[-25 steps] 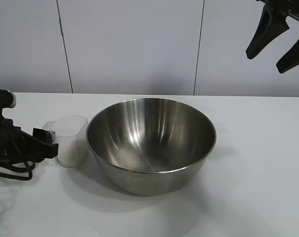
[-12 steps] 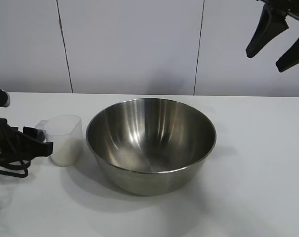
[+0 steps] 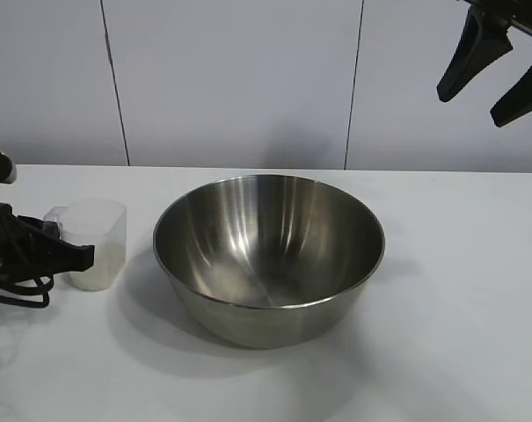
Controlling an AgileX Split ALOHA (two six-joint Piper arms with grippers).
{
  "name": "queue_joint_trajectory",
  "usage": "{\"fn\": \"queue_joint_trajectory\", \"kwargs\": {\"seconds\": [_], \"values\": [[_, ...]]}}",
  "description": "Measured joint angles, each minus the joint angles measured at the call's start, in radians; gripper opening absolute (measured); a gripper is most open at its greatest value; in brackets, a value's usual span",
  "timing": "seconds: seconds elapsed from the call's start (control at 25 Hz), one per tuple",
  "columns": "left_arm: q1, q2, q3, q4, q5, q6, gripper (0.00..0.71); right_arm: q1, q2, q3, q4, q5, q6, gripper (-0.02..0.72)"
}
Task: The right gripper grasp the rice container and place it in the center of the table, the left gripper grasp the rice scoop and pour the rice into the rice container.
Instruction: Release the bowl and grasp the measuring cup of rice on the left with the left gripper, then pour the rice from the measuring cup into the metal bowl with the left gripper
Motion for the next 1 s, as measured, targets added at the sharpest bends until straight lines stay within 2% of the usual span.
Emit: {"fn": "queue_joint_trajectory", "kwargs": {"seconds": [0.12,0.24,0.36,0.56,0.68,0.84,0.92,1.0], "values": [[0.0,-0.063,0.0,0.0,0.002,0.006,0.01,0.0,0.0,0.0,0.0,0.0,0.0,0.422],[0.0,-0.145,0.0,0.001,0.067,0.037,0.009,0.0,0.0,0.0,0.0,-0.001,0.0,0.422],[0.0,-0.26,0.001,0.044,0.196,0.076,0.009,0.0,0.0,0.0,0.0,-0.001,0.0,0.422],[-0.012,-0.449,-0.044,0.157,0.517,0.079,0.009,0.0,0.0,0.0,0.0,-0.001,0.0,0.422],[-0.063,-0.52,-0.101,0.172,0.636,0.059,0.009,0.0,0.0,0.0,0.0,-0.001,0.0,0.422],[-0.175,-0.528,-0.187,0.247,0.762,0.053,0.009,0.0,0.0,0.0,0.0,-0.001,0.0,0.422],[-0.229,-0.513,-0.215,0.278,0.79,0.053,0.009,0.0,0.0,0.0,0.0,-0.001,0.0,0.422],[-0.263,-0.489,-0.235,0.32,0.788,0.071,0.009,0.0,0.0,0.0,0.0,-0.001,0.0,0.422]]}}
